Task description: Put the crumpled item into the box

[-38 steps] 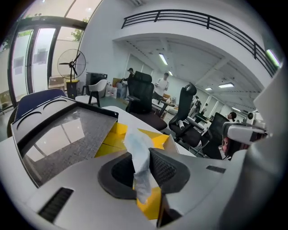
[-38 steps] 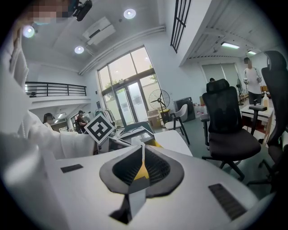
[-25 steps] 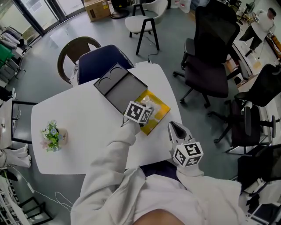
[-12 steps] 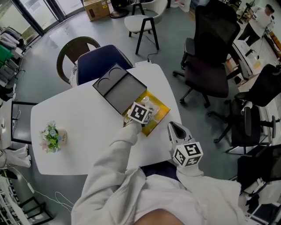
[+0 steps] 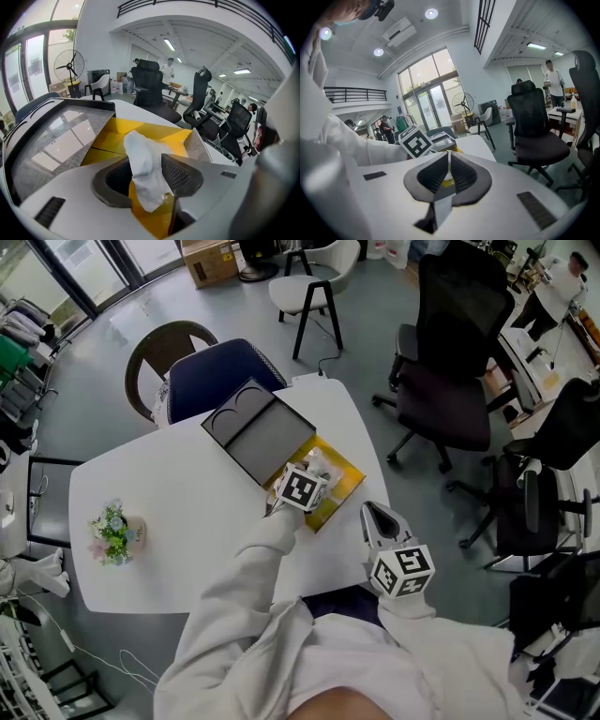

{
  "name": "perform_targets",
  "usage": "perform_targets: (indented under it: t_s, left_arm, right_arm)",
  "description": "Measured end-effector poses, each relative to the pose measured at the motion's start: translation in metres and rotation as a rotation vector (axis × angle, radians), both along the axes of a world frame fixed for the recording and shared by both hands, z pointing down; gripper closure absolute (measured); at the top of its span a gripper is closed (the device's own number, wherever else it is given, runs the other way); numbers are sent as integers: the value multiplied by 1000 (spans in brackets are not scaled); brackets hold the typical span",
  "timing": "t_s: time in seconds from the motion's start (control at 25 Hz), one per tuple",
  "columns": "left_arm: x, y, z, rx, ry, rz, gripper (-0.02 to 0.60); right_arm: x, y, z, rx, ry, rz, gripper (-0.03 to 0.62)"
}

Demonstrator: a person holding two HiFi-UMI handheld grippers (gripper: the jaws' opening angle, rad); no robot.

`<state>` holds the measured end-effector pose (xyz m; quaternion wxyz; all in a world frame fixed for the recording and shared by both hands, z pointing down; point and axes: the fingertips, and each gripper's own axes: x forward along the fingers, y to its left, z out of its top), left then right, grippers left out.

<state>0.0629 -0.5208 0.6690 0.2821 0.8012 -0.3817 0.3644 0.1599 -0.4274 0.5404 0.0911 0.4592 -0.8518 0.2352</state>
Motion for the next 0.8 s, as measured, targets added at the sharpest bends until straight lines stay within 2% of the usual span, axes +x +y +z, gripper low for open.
perform_targets:
  t_s: [0.08, 0.36, 0.6, 0.8]
  left_arm:
    - [-2, 0, -3, 10, 1, -10, 361]
    - [-12, 1, -25, 63, 45, -66, 292]
    - [-24, 14, -54, 144, 90, -113, 290]
    - [-36, 33, -89, 209, 195, -166, 290]
  right_arm:
    - [-1, 1, 0, 2, -2, -3, 554]
    - [-4, 4, -3, 8, -4, -7, 554]
    - [-11, 6, -5, 22, -6, -20, 554]
    - [-25, 10, -10, 41, -9, -42, 554]
